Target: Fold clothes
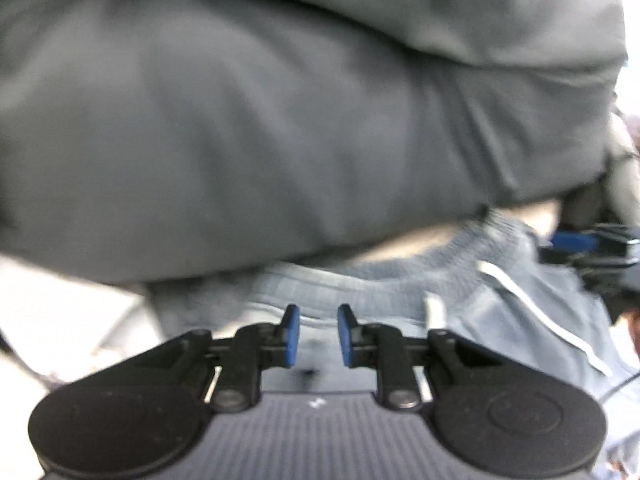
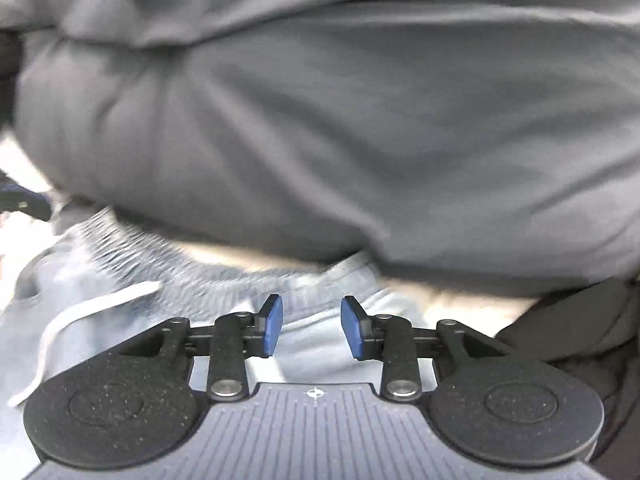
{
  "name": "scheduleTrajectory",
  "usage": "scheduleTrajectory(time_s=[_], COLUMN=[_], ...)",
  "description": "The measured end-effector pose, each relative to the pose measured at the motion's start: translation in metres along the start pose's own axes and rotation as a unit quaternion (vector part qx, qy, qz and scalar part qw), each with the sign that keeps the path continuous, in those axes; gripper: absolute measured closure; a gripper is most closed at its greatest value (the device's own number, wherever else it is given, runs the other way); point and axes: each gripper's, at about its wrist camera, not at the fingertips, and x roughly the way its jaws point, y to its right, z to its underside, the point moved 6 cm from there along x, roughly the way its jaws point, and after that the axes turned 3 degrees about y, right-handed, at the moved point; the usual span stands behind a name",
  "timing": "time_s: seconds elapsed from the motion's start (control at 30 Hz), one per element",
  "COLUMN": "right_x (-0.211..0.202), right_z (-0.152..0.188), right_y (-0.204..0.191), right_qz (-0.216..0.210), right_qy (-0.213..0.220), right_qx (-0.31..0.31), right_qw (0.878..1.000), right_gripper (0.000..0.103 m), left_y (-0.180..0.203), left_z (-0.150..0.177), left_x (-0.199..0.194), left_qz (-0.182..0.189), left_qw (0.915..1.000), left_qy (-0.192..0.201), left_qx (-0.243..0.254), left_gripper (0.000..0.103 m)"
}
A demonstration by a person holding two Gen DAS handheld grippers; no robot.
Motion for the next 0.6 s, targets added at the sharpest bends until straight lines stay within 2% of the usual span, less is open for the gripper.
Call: scheduleTrajectory(time_s=[0.07,0.13,0.27,0.33,0.4,0.5,0.6], right_x=[0.01,0.035,0.055,0.066,0.074,0.077,0.078], right_z=[0.014,-0.002,-0.002,0.002,0.006,0.01,0.013], right_y=[-0.013,-0.035,-0.022,-0.018,-0.014,-0.013,-0.011], right_qz=[-0.007,-0.007,0.007,0.007,0.005,0.001,-0.005], right_qy=[-0.012,-0.024,-0.041,-0.05,-0.049,-0.032,-0.019], right_qx=[-0.004,-0.004,0.024,0.043,0.057,0.065,0.077], right_qw=[1.0,1.0,0.999,0.998,0.997,0.997,0.997], right_gripper=[0.058,0.058,0.059,0.059,0.058,0.058,0.057], left_y=[0.016,0.023,0.018,0.013,0.008,0.005,0.009], left_z=[0.011,0.023,0.043,0.048,0.05,0.049,0.048], left_x=[0.013,0.029,0.063,0.075,0.084,0.089,0.094], left_qz=[0.011,0.017,-0.005,-0.014,-0.024,-0.03,-0.038], left_qw=[0.9997,0.9989,0.9977,0.9974,0.9975,0.9981,0.9978], left_qy=[-0.012,-0.024,-0.049,-0.054,-0.051,-0.047,-0.041], left_qx=[0.021,0.035,0.047,0.046,0.043,0.026,0.037], left_gripper=[0.08,0.08,0.084,0.089,0.099,0.1,0.1])
